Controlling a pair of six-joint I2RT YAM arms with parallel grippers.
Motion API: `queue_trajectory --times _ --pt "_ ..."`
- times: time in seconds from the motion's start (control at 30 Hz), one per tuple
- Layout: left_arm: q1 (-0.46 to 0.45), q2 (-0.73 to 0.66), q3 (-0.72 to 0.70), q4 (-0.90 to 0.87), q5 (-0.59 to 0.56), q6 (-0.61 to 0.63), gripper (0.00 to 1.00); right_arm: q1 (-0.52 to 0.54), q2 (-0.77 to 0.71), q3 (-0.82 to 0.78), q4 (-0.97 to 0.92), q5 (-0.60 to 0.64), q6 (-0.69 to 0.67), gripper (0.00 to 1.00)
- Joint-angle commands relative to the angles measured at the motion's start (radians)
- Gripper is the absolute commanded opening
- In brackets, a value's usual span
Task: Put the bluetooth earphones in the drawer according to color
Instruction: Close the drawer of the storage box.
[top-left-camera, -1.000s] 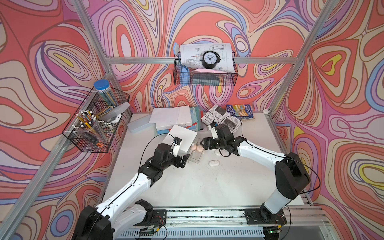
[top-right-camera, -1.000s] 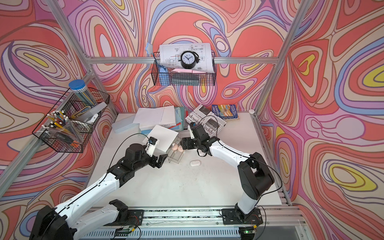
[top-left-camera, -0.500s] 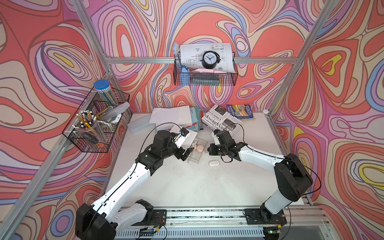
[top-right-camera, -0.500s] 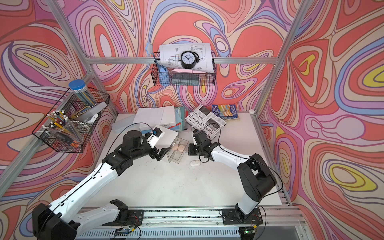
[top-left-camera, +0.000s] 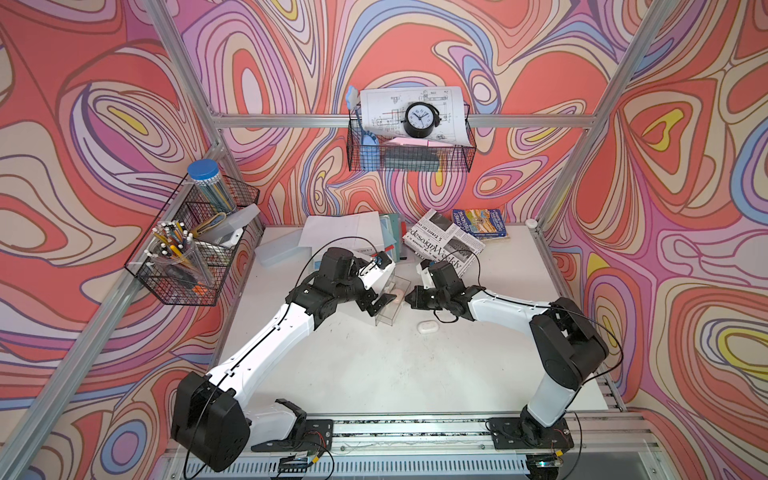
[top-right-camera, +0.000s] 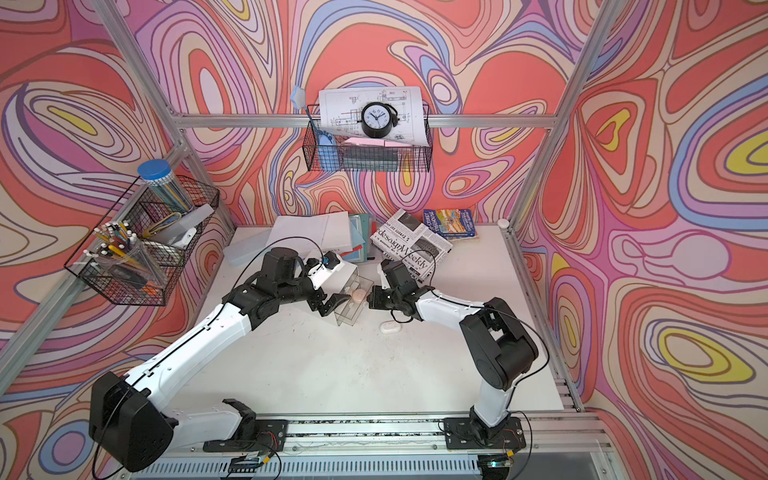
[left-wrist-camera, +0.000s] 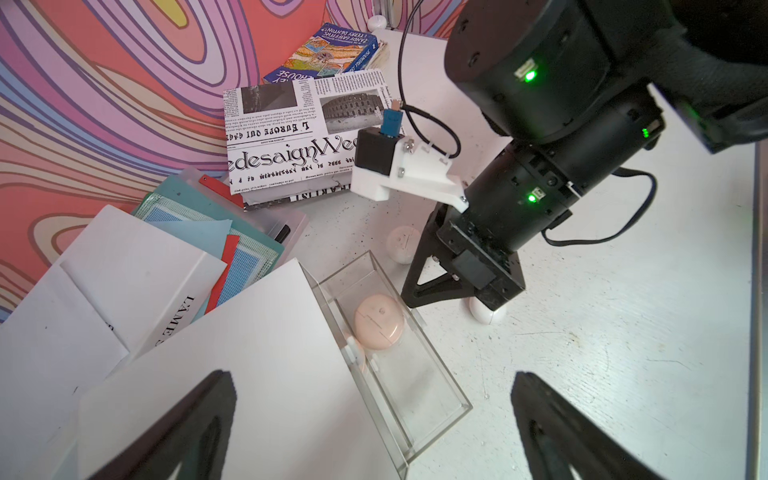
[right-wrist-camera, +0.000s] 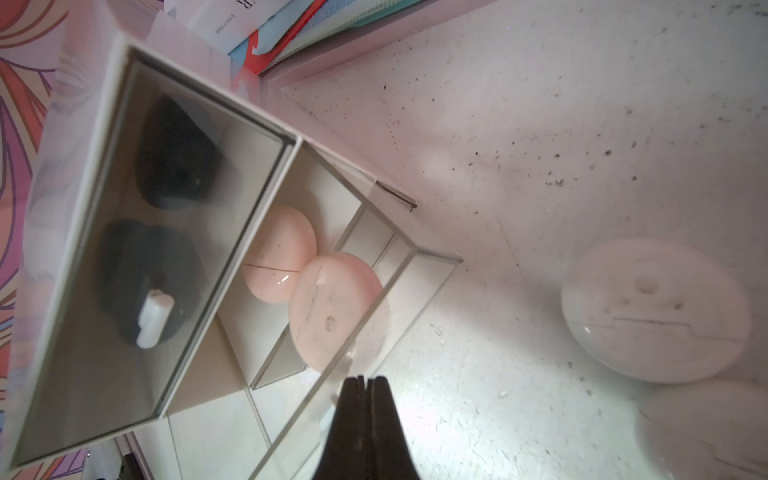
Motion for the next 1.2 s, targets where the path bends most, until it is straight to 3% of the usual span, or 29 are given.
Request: queue_trajectory --times 0.0,0.83,1.17 --pt "0.005 -0.019 -0.018 -0.008 0.003 0.001 0.99 0.000 0.039 0.045 0.060 -0.052 0.017 0.00" --pt "0.005 -0.039 -0.036 -0.047 -0.043 0.004 0.99 0.000 0.184 0.175 0.146 -0.163 0.122 0.00" --pt "0.006 -0.004 -0.049 -0.005 -0.078 -0.015 0.94 0.000 0.132 0.105 0.149 -0.128 0.159 0.00"
